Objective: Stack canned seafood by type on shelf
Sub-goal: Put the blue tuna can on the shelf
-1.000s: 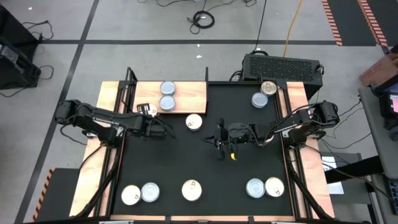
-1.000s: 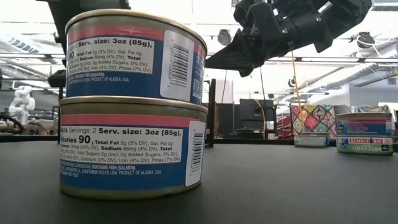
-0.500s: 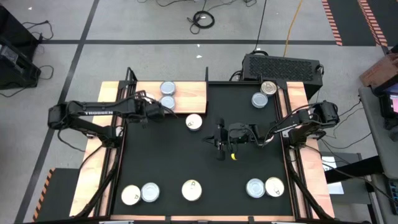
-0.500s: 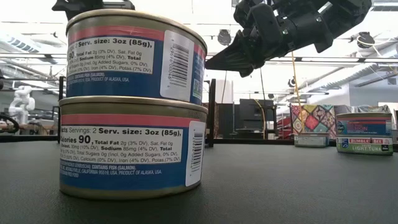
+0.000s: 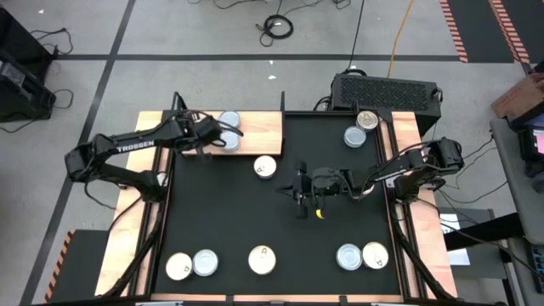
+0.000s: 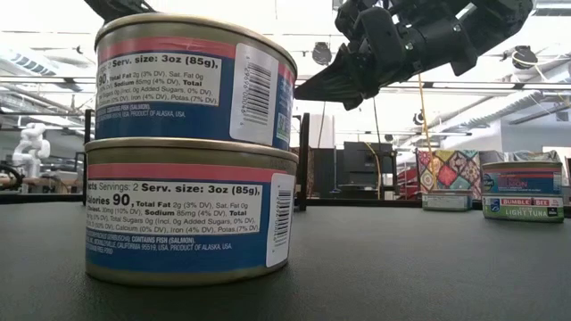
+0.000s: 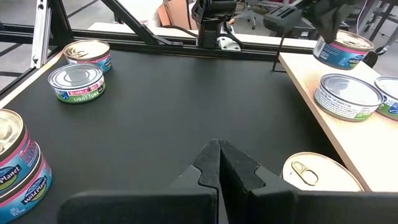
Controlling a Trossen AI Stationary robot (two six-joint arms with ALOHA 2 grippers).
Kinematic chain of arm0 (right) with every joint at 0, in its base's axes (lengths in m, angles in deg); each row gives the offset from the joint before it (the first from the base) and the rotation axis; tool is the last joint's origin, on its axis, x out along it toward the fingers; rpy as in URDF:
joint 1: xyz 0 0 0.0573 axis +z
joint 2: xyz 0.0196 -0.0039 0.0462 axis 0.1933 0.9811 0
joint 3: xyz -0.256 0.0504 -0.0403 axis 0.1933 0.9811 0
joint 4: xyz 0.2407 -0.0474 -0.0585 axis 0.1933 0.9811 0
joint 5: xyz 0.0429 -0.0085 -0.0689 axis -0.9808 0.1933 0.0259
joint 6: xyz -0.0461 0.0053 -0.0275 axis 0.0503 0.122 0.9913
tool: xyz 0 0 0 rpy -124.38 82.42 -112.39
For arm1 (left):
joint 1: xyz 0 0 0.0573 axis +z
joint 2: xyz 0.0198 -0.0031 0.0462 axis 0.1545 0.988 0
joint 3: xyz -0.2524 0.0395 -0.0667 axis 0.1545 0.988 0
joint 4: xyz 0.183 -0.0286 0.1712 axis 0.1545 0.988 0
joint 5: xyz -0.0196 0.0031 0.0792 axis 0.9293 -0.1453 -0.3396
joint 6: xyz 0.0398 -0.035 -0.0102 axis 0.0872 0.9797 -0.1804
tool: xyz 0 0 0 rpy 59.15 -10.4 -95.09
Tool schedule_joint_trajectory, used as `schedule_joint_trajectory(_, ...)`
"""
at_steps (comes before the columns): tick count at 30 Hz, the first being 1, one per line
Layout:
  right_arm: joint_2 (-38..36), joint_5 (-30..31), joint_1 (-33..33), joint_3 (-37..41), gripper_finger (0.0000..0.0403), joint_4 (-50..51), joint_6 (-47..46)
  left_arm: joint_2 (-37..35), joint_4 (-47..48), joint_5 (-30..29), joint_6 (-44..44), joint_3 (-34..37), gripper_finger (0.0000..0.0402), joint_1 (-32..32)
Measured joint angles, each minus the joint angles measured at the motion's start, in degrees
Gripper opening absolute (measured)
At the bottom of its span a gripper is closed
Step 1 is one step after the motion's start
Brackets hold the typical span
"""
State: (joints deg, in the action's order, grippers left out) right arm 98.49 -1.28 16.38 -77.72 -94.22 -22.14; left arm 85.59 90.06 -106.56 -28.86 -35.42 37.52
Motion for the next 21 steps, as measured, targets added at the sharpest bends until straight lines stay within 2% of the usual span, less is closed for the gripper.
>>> schedule_joint_trajectory(15, 0.00, 0.00, -0.02, 0.00, 0.0000, -0.04, 0.03, 0.35, -8.06, 7.12, -8.71, 0.02, 0.0008, 11.74)
schedule_joint_trajectory(21, 0.00, 0.00, -0.02, 0.00, 0.0000, -0.04, 0.41, 3.44, -13.84, 9.32, -11.39, 0.02, 0.0008, 15.26)
